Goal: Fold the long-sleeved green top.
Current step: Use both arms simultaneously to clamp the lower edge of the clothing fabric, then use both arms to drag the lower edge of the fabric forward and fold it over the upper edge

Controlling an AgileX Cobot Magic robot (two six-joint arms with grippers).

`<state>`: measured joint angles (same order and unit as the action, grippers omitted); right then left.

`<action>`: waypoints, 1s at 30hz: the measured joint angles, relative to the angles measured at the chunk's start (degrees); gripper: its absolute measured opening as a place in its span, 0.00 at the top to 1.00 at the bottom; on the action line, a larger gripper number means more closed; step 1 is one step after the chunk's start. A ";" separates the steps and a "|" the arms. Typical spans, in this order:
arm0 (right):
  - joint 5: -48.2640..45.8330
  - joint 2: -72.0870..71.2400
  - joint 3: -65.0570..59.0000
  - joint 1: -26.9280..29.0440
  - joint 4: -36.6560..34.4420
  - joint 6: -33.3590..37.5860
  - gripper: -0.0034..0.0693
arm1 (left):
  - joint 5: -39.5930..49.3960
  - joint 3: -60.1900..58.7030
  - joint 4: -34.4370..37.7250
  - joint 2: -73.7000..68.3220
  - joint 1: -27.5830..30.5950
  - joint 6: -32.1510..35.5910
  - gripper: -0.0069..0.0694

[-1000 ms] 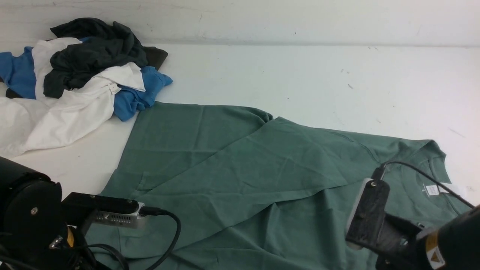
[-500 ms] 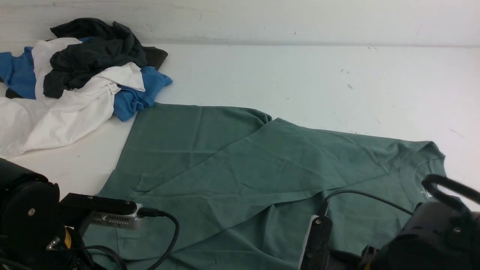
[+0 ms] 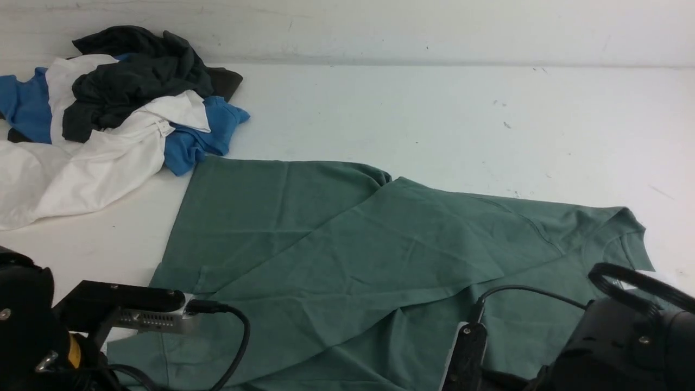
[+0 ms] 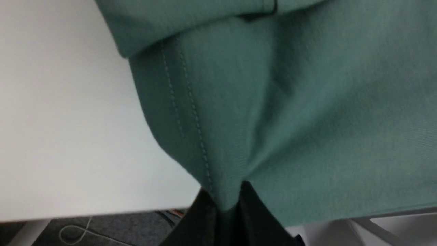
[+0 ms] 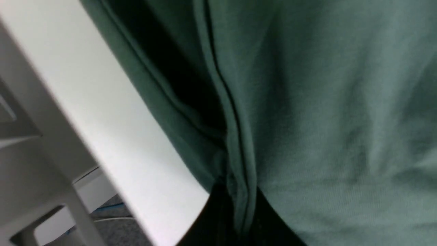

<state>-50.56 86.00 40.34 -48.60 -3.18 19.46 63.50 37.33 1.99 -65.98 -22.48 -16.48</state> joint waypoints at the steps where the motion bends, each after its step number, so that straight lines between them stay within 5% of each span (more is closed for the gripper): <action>1: -1.21 -1.09 0.00 0.00 -0.11 -0.42 0.93 | 0.90 0.43 0.09 1.92 0.00 -0.19 0.88; 10: -5.43 -10.44 6.71 0.00 14.13 -8.45 0.93 | 5.37 15.73 -6.82 3.33 0.00 -4.12 0.88; 15: -5.51 -8.80 18.08 4.74 22.91 -10.80 0.94 | 6.00 28.10 -12.06 -4.97 1.94 -5.14 0.88; 30: 1.28 14.12 44.58 20.43 13.69 5.46 0.94 | 5.41 53.96 -12.55 -33.52 11.90 -2.21 0.88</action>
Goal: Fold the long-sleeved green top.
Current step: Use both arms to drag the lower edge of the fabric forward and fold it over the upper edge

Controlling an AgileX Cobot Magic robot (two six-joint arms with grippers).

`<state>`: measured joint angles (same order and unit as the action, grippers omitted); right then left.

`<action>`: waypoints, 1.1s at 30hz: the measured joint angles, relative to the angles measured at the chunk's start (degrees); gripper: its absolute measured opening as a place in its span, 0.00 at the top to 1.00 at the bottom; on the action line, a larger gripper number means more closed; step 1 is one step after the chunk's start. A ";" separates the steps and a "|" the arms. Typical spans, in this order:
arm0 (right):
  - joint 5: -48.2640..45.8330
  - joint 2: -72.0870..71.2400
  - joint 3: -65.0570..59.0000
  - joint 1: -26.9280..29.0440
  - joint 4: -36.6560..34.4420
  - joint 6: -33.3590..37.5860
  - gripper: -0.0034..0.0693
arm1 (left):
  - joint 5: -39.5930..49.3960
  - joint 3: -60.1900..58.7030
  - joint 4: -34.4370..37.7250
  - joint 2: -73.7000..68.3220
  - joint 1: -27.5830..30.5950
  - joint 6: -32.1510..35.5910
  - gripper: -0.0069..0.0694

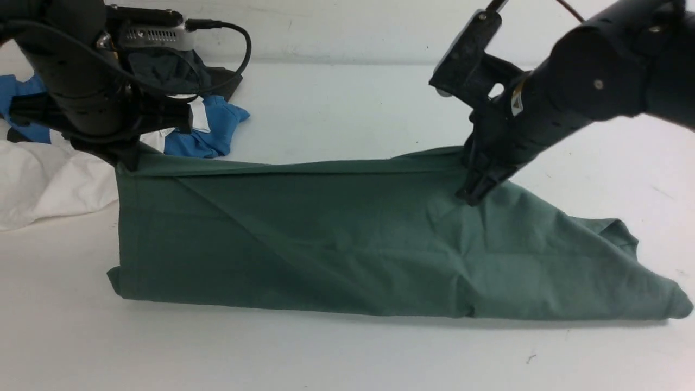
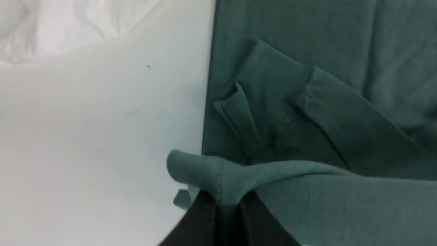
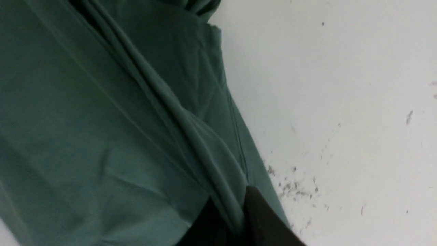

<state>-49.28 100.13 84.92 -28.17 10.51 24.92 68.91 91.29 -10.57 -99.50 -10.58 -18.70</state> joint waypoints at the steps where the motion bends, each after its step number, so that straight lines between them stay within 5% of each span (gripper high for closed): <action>1: 0.33 2.21 1.84 0.19 -0.38 0.98 0.94 | 0.00 1.36 0.05 -2.53 0.85 0.05 0.88; 23: 17.79 19.58 8.91 1.13 -0.03 1.12 0.93 | -4.52 13.50 -3.75 -23.06 4.41 -0.70 0.88; 33: 24.35 22.55 8.93 1.42 -1.29 -3.17 0.82 | -11.95 13.54 -4.69 -23.06 4.59 -4.23 0.68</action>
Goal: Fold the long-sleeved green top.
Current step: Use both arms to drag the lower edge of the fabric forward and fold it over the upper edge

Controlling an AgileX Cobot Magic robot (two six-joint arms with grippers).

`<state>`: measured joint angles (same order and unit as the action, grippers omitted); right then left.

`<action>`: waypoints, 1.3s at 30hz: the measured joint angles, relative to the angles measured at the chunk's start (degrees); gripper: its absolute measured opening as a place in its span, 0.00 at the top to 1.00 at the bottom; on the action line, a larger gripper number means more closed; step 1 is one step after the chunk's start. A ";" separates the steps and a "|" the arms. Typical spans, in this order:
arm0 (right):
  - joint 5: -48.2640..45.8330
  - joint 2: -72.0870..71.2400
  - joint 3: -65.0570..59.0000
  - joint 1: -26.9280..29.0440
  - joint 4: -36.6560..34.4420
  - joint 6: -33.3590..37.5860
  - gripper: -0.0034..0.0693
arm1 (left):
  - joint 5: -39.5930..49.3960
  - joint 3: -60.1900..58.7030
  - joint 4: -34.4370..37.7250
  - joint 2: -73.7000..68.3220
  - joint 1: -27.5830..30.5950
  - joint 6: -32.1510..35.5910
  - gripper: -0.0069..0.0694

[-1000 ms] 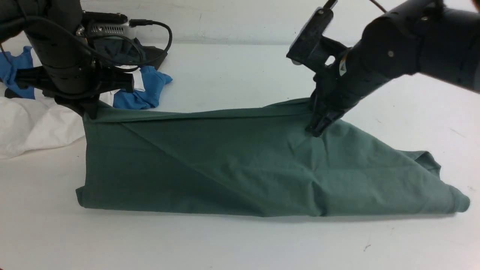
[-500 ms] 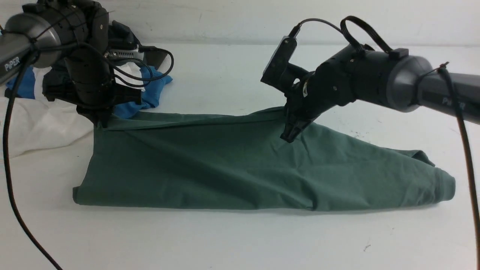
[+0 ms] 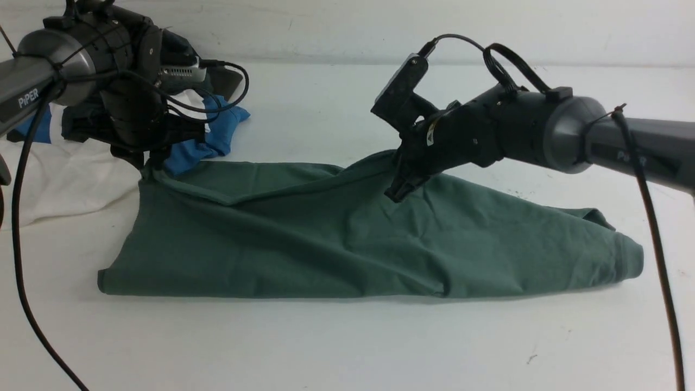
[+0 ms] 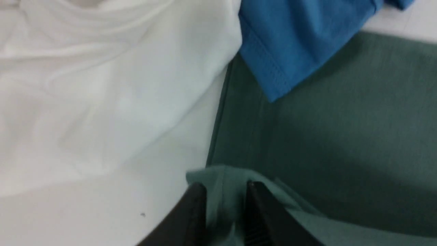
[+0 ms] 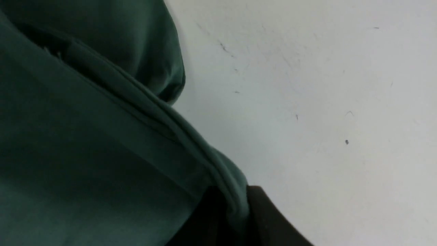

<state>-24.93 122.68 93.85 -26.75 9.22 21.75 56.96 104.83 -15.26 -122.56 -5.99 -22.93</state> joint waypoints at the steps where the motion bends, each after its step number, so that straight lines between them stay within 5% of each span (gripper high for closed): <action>1: 1.09 0.08 0.00 0.19 0.00 -2.18 0.79 | -1.21 0.00 -0.24 0.00 0.02 -1.50 0.66; 9: 2.21 0.08 0.05 1.34 0.79 -9.26 0.54 | 1.20 0.08 0.21 0.00 1.34 -3.74 0.63; 14: -5.07 -1.04 0.05 1.41 0.71 -14.24 0.43 | 9.71 1.14 9.30 -0.08 4.29 4.31 0.63; 21: -18.74 -6.66 0.10 1.52 -2.75 -15.24 0.42 | 12.42 5.87 19.12 -2.62 8.35 9.17 0.63; 30: -32.52 -8.57 0.10 1.98 -9.22 -11.15 0.42 | 10.31 17.51 19.28 -11.34 8.67 12.13 0.49; 39: -33.03 -8.57 0.10 6.59 -16.87 -5.88 0.42 | 8.27 19.75 16.04 -16.41 8.60 12.20 0.40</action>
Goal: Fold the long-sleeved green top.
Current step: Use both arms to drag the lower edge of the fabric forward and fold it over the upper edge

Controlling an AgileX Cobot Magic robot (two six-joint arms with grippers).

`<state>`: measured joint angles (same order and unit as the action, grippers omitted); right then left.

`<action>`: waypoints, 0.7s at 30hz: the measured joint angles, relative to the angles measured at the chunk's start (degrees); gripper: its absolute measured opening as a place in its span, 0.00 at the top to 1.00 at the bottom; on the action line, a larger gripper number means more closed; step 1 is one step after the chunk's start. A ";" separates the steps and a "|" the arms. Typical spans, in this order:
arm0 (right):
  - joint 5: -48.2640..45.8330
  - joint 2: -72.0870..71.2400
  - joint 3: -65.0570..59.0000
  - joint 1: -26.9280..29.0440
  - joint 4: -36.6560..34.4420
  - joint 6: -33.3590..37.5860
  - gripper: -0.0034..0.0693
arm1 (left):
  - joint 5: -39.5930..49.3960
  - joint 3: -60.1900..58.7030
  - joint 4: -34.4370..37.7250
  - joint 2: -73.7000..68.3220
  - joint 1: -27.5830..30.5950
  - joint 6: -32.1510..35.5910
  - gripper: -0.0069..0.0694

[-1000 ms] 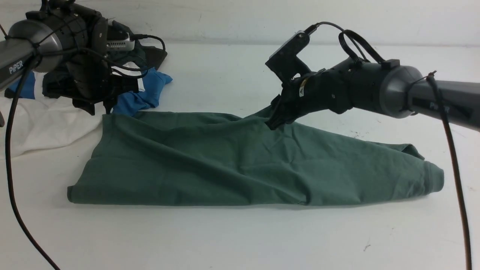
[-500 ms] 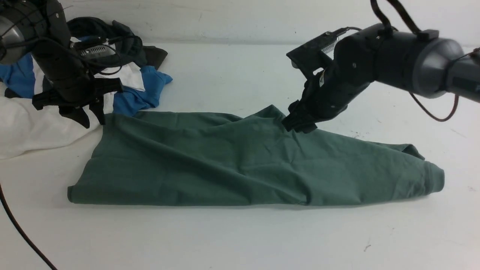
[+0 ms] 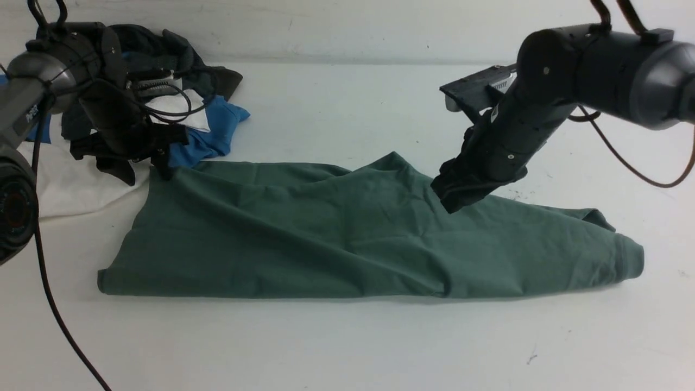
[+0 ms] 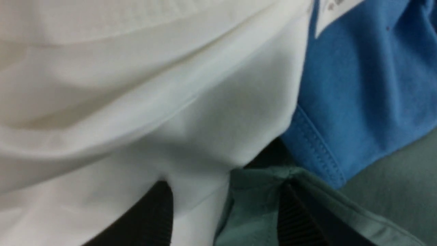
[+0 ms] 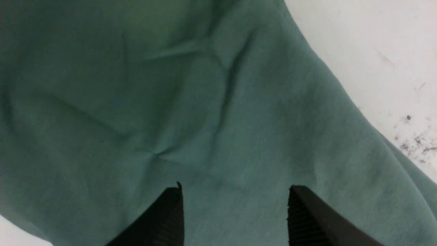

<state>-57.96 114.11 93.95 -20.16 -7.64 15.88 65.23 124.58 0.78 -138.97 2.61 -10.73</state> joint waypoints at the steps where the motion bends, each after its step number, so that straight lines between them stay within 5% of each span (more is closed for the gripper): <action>1: 0.00 0.00 0.00 0.00 0.00 0.00 0.42 | -0.27 0.00 0.00 0.00 0.00 0.05 0.40; 12: 1.93 -0.05 0.00 1.11 -3.81 2.24 0.42 | -2.40 0.06 2.65 -1.03 -2.46 7.04 0.44; 15: 2.08 -0.05 0.00 1.11 -3.83 2.24 0.42 | -2.03 0.25 2.45 -1.16 -2.65 7.04 0.51; 21: 2.18 -0.05 0.00 1.11 -3.88 2.24 0.42 | 3.64 5.04 1.11 -1.16 -2.77 7.52 0.86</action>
<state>-55.79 114.06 93.95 -19.05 -11.52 18.12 68.87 129.62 1.90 -140.14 -0.16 -3.21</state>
